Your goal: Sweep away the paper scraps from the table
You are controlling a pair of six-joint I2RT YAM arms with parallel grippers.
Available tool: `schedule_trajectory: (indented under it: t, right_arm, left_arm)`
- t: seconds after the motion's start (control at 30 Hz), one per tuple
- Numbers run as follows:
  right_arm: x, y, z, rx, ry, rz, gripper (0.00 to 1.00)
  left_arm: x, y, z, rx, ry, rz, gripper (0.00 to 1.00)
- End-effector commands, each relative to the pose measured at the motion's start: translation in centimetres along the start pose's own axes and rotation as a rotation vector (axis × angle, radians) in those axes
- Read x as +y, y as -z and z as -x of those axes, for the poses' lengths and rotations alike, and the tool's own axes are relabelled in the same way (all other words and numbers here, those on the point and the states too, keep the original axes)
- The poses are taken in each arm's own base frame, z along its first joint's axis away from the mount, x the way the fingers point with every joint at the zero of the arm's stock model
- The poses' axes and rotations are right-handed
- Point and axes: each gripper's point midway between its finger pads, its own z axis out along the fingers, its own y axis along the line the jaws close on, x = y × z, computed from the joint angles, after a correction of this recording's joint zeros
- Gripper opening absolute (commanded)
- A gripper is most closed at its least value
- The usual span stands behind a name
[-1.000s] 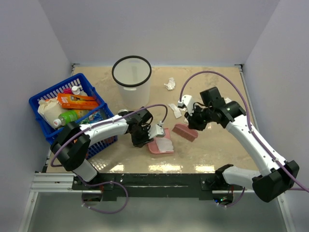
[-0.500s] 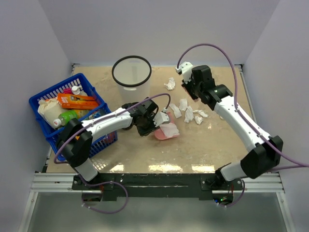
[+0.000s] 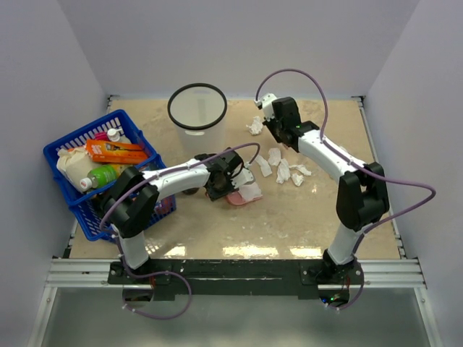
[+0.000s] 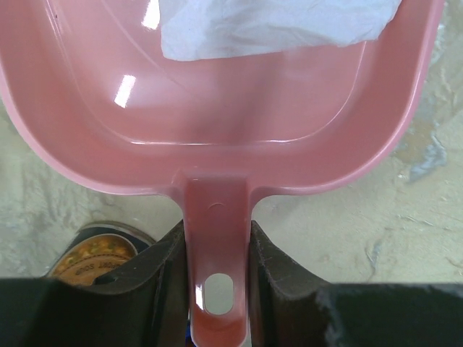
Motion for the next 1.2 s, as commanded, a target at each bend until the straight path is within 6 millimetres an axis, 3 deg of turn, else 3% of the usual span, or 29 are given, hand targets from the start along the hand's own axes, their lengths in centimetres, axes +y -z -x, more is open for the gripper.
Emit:
schedule_trajectory:
  t: [0.0, 0.17, 0.3, 0.47, 0.53, 0.57, 0.63, 0.83, 0.93, 1.17]
  right_arm:
    - [2.0, 0.9, 3.1, -0.117, -0.066, 0.133, 0.0]
    - [6.0, 1.8, 1.3, -0.066, -0.188, 0.308, 0.0]
    - [7.7, 4.6, 0.5, -0.042, -0.298, 0.408, 0.0]
    - [9.1, 8.1, 1.1, -0.066, -0.412, 0.527, 0.0]
    - [8.4, 9.2, 1.1, -0.073, -0.482, 0.538, 0.0]
    - [8.2, 9.6, 1.2, -0.072, -0.512, 0.559, 0.0]
    - [6.3, 9.8, 1.0, -0.071, -0.591, 0.543, 0.0]
    - [2.6, 10.2, -0.6, -0.063, -0.601, 0.45, 0.0]
    - [2.0, 10.6, -0.7, -0.079, -0.587, 0.433, 0.0]
    - [1.3, 11.4, -0.4, -0.118, -0.568, 0.407, 0.0]
  left_arm:
    - [1.9, 0.3, 2.2, -0.041, 0.025, 0.083, 0.0]
    - [1.9, -0.4, 3.5, -0.038, 0.025, 0.054, 0.0]
    - [1.5, -1.0, 4.2, -0.026, 0.021, 0.017, 0.0]
    - [0.7, -1.2, 4.9, -0.048, 0.019, -0.037, 0.0]
    - [0.4, -1.2, 5.0, -0.06, 0.02, -0.058, 0.01]
    - [0.0, -1.3, 5.0, -0.065, 0.012, -0.078, 0.08]
    - [-0.3, -1.2, 4.8, -0.066, 0.006, -0.087, 0.12]
    - [-0.3, 0.0, 4.6, -0.12, -0.014, -0.068, 0.34]
    - [-0.2, 0.6, 4.5, -0.146, -0.033, -0.06, 0.49]
    - [-0.9, 2.3, 4.7, -0.231, -0.06, -0.089, 0.66]
